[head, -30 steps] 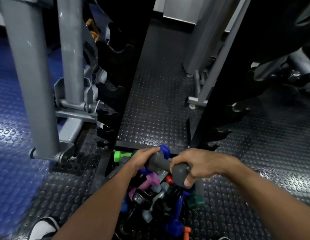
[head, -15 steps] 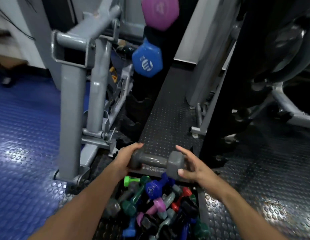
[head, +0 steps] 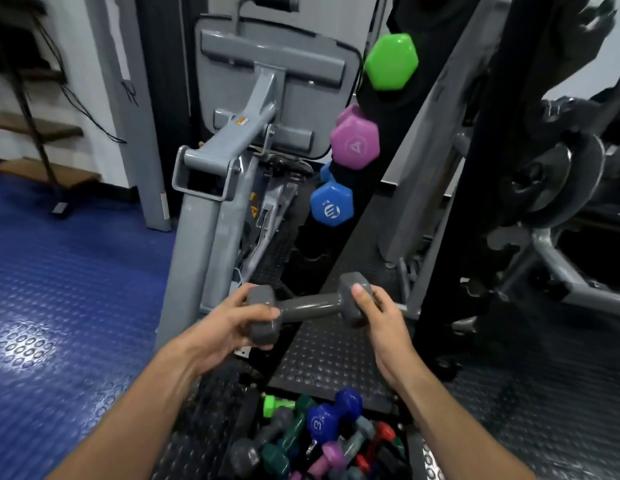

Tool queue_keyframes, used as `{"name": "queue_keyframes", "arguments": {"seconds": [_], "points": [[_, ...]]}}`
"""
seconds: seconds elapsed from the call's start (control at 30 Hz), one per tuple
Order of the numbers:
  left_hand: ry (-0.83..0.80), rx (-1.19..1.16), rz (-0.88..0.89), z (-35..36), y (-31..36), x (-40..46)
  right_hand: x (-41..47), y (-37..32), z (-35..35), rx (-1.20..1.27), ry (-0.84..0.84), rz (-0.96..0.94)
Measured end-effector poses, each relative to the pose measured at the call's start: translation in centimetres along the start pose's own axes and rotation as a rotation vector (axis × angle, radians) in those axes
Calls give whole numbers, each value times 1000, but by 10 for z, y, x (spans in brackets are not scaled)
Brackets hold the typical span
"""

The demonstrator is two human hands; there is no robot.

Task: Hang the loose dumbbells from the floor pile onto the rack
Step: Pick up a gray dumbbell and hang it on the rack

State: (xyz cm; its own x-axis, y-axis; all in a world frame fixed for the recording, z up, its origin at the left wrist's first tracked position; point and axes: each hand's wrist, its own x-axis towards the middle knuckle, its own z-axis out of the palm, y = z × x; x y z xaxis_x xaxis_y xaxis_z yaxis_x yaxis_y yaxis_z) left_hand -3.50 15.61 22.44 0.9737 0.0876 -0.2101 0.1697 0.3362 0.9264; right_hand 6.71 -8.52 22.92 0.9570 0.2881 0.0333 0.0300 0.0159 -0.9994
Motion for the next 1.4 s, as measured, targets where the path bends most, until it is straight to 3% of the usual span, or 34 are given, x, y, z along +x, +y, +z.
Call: {"name": "queue_keyframes", "arguments": {"seconds": [0.23,0.47,0.6,0.83,1.07,1.4], "points": [[115,103,129,-9,15,-13,23,-21,28,-1,-52,76],[128,-112,92,-24,25,-15,32,-21,61,37,-52,204],[239,-204,107,-28,22,-13,40,-14,73,45,-113,277],[360,-319,221,-25,16,-11,44,-14,76,290,-141,366],[255,-268,204,-28,26,-17,48,-33,90,360,-35,362],[60,-60,79,-30,27,-30,61,-42,97,189,-3,287]]}}
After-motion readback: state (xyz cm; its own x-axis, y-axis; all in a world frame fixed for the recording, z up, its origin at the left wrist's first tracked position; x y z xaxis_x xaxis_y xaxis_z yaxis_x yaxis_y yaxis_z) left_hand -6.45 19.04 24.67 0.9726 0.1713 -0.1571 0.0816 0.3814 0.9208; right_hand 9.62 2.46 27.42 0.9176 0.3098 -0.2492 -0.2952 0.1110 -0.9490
